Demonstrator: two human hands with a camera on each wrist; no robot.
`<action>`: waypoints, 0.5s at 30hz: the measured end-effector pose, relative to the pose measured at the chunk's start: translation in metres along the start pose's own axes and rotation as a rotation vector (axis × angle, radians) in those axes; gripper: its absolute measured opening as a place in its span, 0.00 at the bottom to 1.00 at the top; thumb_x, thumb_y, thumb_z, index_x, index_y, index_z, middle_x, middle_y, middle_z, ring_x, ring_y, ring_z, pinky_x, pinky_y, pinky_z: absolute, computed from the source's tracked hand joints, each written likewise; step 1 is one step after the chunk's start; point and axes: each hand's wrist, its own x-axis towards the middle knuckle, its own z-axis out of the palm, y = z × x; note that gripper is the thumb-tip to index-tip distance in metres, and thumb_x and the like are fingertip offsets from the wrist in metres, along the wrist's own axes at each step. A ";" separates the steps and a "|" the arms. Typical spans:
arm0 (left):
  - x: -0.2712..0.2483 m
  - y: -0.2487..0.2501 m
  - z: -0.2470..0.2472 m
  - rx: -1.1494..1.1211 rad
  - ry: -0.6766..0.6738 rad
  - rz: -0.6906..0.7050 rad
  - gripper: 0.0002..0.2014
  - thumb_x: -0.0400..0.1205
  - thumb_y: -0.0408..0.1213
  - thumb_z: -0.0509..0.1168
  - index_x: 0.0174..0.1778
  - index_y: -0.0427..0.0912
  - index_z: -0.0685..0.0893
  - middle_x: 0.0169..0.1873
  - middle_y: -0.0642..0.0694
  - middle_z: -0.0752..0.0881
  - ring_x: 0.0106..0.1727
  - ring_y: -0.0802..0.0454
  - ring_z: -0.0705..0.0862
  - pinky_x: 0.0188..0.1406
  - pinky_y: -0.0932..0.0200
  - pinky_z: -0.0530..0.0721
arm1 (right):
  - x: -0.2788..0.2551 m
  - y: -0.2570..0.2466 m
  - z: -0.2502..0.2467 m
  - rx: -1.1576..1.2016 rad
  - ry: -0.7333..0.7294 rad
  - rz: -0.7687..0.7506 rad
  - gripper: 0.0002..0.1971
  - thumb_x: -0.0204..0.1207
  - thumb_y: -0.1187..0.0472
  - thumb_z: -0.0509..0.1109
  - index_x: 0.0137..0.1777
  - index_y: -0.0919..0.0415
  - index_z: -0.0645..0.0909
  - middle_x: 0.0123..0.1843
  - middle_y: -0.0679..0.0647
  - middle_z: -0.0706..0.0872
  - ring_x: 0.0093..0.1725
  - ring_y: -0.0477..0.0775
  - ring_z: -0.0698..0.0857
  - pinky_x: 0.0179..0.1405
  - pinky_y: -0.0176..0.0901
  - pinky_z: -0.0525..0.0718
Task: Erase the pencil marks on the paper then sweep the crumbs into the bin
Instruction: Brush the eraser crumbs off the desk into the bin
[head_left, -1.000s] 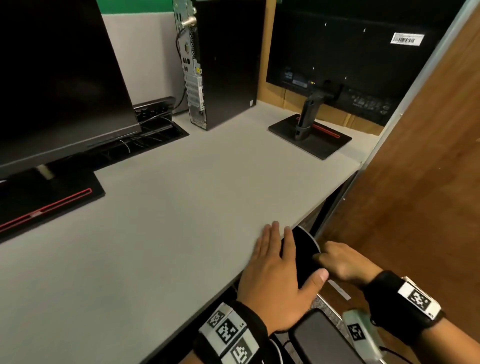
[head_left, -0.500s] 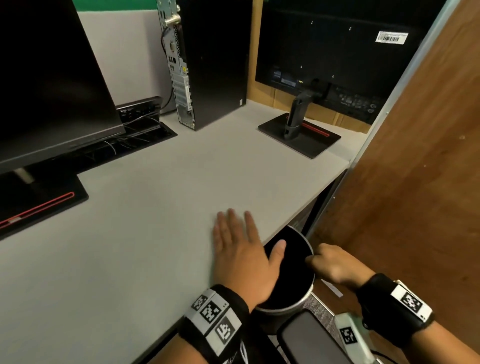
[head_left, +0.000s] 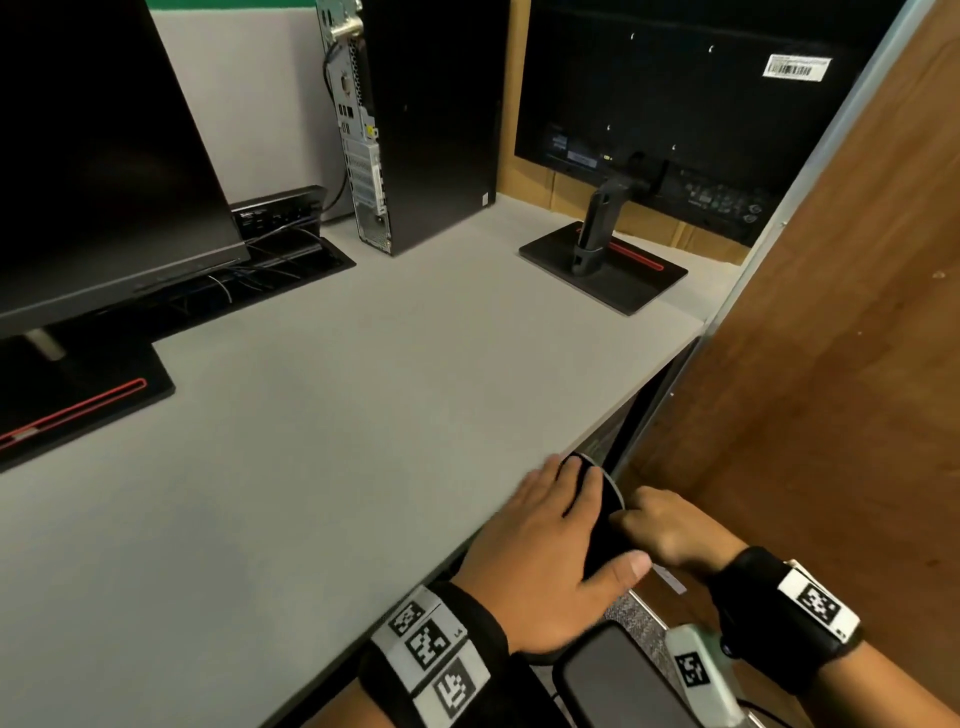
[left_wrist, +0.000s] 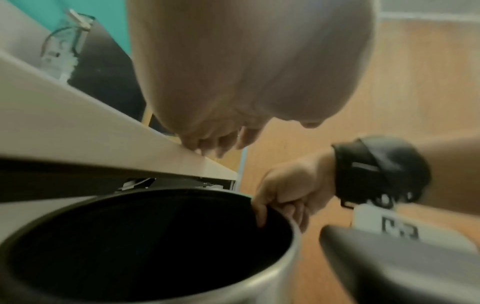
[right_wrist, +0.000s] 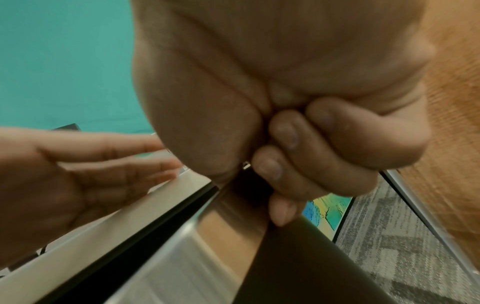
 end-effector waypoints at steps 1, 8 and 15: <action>0.002 0.001 -0.001 -0.027 0.042 -0.001 0.42 0.87 0.67 0.43 0.90 0.44 0.41 0.89 0.42 0.40 0.88 0.48 0.34 0.87 0.51 0.35 | 0.000 -0.001 0.000 -0.011 -0.011 -0.008 0.21 0.78 0.44 0.55 0.36 0.61 0.77 0.34 0.53 0.77 0.31 0.47 0.73 0.32 0.42 0.71; 0.009 -0.005 -0.002 0.029 -0.034 0.032 0.45 0.83 0.71 0.37 0.90 0.44 0.44 0.89 0.40 0.38 0.88 0.47 0.32 0.87 0.47 0.37 | 0.005 0.003 0.002 0.056 0.012 0.030 0.17 0.81 0.51 0.59 0.32 0.56 0.73 0.33 0.52 0.76 0.34 0.51 0.76 0.35 0.38 0.74; 0.006 0.001 0.004 0.003 -0.107 0.107 0.40 0.88 0.66 0.45 0.90 0.47 0.43 0.89 0.43 0.37 0.87 0.50 0.31 0.88 0.47 0.39 | 0.012 0.006 0.005 0.057 0.020 -0.037 0.26 0.83 0.56 0.60 0.20 0.56 0.67 0.22 0.49 0.70 0.24 0.46 0.69 0.26 0.36 0.65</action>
